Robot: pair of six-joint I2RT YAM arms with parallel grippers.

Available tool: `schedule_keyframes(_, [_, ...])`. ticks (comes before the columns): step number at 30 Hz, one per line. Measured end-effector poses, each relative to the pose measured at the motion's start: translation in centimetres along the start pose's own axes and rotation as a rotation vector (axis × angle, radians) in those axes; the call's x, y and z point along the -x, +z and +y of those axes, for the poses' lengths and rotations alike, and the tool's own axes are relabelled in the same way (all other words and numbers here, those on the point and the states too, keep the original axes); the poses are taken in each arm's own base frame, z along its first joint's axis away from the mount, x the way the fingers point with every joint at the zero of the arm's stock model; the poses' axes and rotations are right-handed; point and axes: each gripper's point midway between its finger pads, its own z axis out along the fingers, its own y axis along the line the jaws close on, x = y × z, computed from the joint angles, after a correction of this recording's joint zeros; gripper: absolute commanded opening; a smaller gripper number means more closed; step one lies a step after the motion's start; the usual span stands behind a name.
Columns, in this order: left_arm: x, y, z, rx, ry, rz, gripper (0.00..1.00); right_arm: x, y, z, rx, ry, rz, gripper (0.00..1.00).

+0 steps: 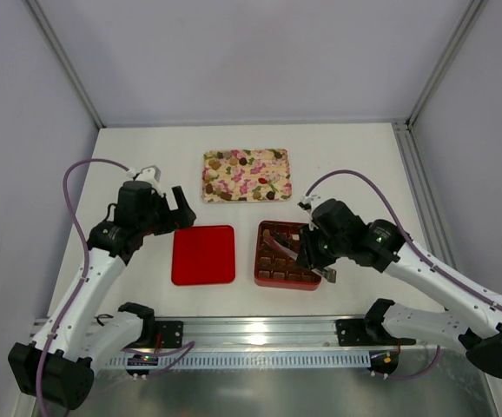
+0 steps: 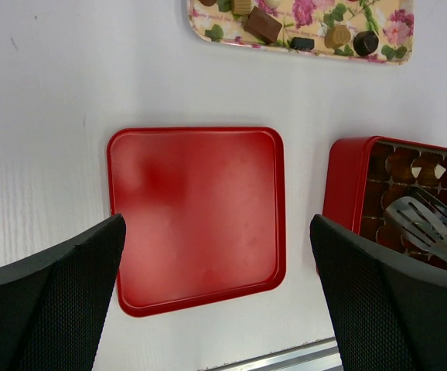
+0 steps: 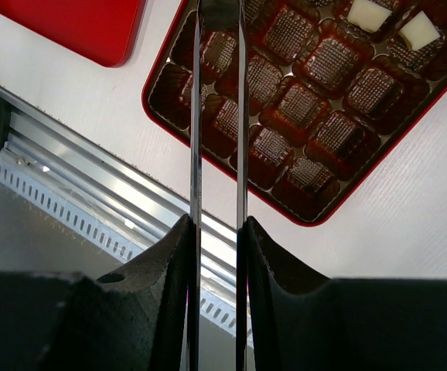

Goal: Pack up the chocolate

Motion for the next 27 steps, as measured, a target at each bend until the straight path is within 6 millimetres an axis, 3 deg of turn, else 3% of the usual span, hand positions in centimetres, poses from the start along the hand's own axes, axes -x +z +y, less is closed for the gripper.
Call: schedule_keyframes(27, [0.0,0.0,0.0,0.001,0.0,0.001,1.0,-0.1,1.9,0.2,-0.058,-0.013,0.017,0.42])
